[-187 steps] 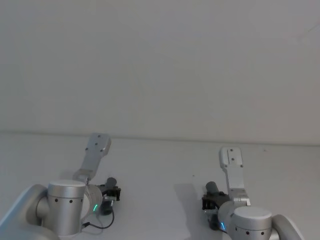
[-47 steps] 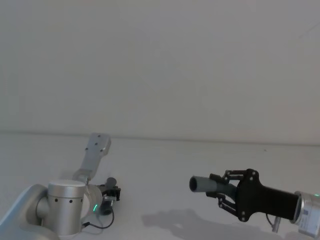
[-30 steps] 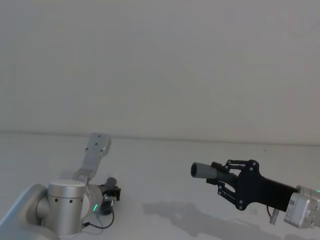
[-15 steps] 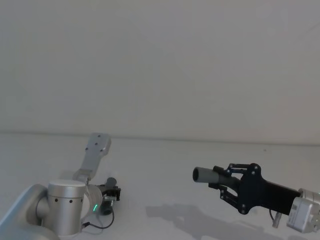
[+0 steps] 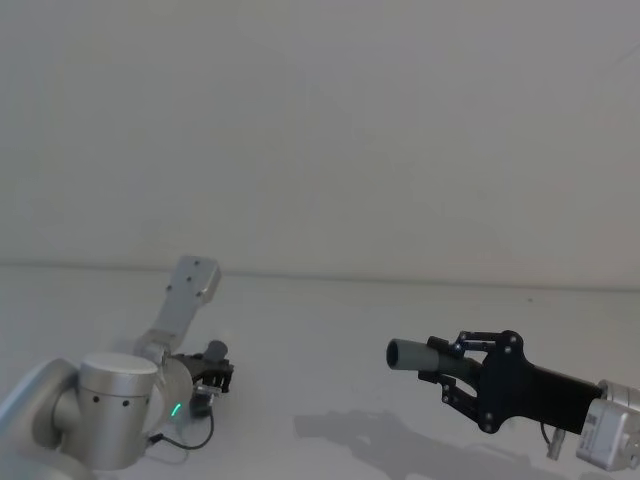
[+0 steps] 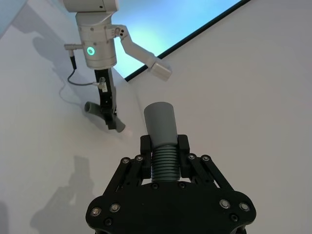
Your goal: Use both hands to pick up one end of the pipe from the table, align the ends, and insert them.
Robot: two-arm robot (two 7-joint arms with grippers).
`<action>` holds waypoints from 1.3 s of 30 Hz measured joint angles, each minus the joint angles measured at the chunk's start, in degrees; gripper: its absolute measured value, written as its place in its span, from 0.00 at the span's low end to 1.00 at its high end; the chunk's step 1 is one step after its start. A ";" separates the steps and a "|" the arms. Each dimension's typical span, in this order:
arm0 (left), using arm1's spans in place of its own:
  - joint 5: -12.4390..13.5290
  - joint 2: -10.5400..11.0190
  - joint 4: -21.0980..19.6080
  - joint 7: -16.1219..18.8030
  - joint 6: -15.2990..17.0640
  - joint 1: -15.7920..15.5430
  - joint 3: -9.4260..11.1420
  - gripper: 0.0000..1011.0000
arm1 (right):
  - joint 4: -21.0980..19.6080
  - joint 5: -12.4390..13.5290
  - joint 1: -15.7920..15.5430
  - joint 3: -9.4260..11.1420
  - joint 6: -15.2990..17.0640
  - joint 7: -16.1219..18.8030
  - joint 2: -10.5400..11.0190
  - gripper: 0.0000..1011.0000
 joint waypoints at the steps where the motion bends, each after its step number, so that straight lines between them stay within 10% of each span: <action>1: 0.40 0.70 -0.64 -0.84 -0.39 0.04 0.50 0.33 | 0.00 0.01 -0.01 0.00 0.00 0.00 0.01 0.28; 39: 2.63 21.32 -15.09 -29.87 -14.89 -0.15 8.81 0.33 | 0.00 0.18 -0.09 -0.09 -0.08 0.09 0.17 0.28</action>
